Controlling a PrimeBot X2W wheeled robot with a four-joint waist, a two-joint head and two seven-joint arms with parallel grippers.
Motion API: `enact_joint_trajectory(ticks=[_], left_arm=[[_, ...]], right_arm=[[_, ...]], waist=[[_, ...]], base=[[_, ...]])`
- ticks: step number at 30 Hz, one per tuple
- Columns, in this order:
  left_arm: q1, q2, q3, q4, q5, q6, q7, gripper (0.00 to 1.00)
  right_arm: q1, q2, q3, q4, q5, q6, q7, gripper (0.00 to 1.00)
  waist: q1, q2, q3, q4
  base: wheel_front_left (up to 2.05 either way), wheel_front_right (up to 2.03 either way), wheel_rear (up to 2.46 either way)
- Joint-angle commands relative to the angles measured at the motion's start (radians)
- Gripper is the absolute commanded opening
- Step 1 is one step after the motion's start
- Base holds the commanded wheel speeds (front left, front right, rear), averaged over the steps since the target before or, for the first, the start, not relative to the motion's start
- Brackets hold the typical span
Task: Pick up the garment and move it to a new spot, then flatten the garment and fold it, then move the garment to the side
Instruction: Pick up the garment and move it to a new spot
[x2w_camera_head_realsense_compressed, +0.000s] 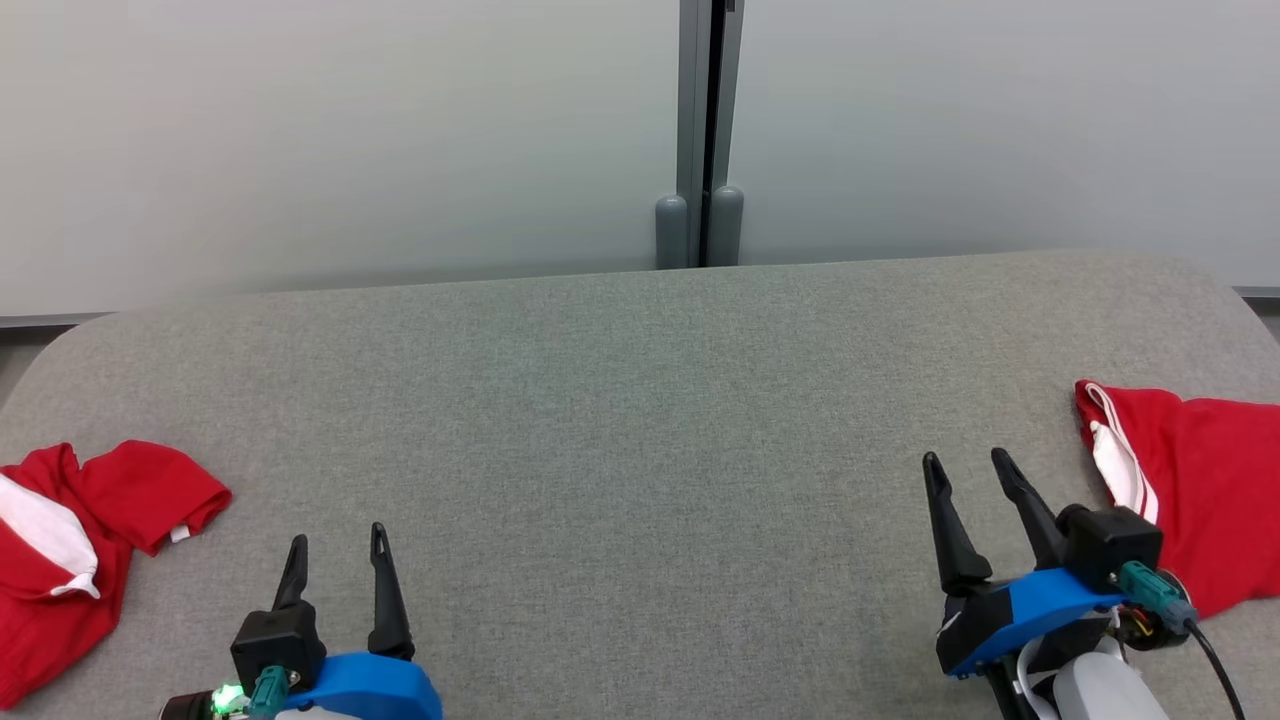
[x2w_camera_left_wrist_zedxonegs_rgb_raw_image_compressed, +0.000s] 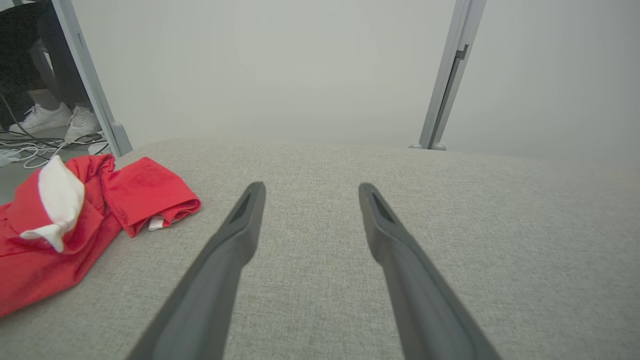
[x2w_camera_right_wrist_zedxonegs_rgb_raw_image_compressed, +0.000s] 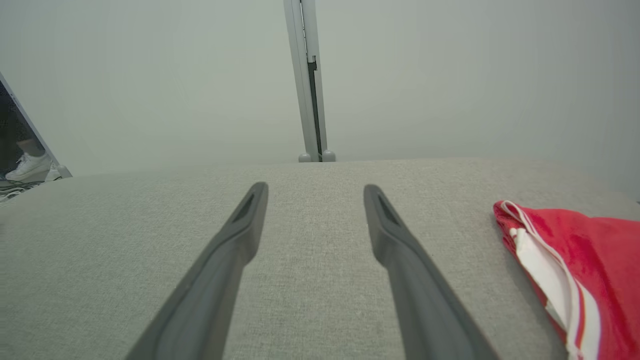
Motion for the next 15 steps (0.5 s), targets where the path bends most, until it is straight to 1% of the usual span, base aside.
enact_joint_trajectory(ticks=[1,10,15], left_arm=[[0.009,0.0,0.006,-0.007,-0.003,-0.001,0.0,1.0],[0.019,0.0,0.006,-0.011,-0.005,-0.006,0.0,1.0],[0.014,0.0,0.001,-0.01,-0.008,0.001,0.0,1.0]], right_arm=[[0.024,-0.002,0.003,0.007,0.017,0.0,-0.004,1.0],[0.026,-0.002,0.004,0.0,0.019,0.0,-0.004,1.0],[0.031,-0.001,0.015,0.001,0.017,0.0,-0.004,1.0]], waist=[[0.0002,0.0002,-0.002,0.0],[0.0002,0.0002,-0.003,0.013],[0.0002,0.0002,-0.001,0.048]], base=[[0.0,0.0,0.0],[0.0,0.0,0.0],[0.0,0.0,0.0]])
